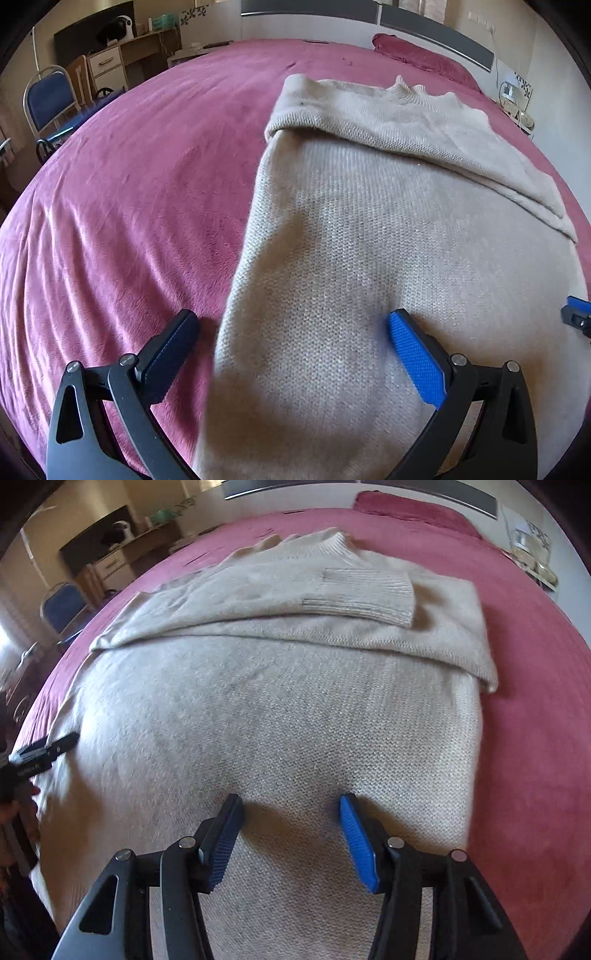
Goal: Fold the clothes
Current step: 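Grasp the ribbed sleeve cuff with the right tool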
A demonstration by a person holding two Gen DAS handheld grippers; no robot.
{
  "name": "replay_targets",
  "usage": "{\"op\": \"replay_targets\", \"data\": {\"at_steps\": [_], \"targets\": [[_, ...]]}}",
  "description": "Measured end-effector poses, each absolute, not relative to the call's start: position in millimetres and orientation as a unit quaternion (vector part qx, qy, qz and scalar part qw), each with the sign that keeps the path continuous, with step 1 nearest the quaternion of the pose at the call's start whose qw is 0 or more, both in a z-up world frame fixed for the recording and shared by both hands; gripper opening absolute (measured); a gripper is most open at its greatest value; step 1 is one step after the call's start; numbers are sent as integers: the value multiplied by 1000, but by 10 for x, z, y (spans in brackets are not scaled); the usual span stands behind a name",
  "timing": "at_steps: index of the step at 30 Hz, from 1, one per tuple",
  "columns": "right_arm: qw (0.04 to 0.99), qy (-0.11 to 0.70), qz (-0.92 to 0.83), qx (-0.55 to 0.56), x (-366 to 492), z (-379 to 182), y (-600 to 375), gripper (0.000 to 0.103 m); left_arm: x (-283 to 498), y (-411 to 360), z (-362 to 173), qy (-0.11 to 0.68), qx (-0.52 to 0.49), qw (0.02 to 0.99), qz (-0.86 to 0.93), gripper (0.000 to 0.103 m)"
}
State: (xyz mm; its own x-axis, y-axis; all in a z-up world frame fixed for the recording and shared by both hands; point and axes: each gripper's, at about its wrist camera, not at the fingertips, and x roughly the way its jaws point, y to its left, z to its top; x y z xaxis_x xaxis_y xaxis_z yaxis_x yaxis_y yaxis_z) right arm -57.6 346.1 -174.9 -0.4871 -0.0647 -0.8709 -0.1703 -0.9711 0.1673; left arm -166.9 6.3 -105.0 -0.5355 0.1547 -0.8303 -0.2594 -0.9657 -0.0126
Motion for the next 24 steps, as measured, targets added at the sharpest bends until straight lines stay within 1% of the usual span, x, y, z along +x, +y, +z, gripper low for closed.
{"op": "replay_targets", "data": {"at_steps": [6, 9, 12, 13, 16, 18, 20, 24], "targets": [[35, 159, 850, -502, -313, -1604, 3643, 56, -1725, 349, -865, 27, -450, 154, 879, 103], [8, 193, 866, -462, -319, -1397, 3807, 56, -1904, 519, -791, 26, -436, 170, 883, 103], [1, 182, 871, -456, -526, -1220, 3979, 56, -2194, 718, -719, 19, -429, 183, 884, 103], [3, 182, 871, -457, -659, -1183, 4074, 56, -2292, 785, -695, 16, -427, 187, 885, 103], [2, 214, 868, -447, -1169, -1029, 4395, 56, -2586, 985, -623, 8, -420, 199, 885, 103], [-3, 241, 864, -442, -1625, -950, 4594, 56, -2836, 1136, -538, 25, -412, 198, 889, 103], [-4, 246, 859, -449, -2006, -924, 4754, 56, -3091, 1289, -449, 44, -403, 195, 893, 103], [16, 273, 852, -446, -2758, -958, 5110, 56, -3463, 1545, -758, 80, -435, 217, 870, 103]]}}
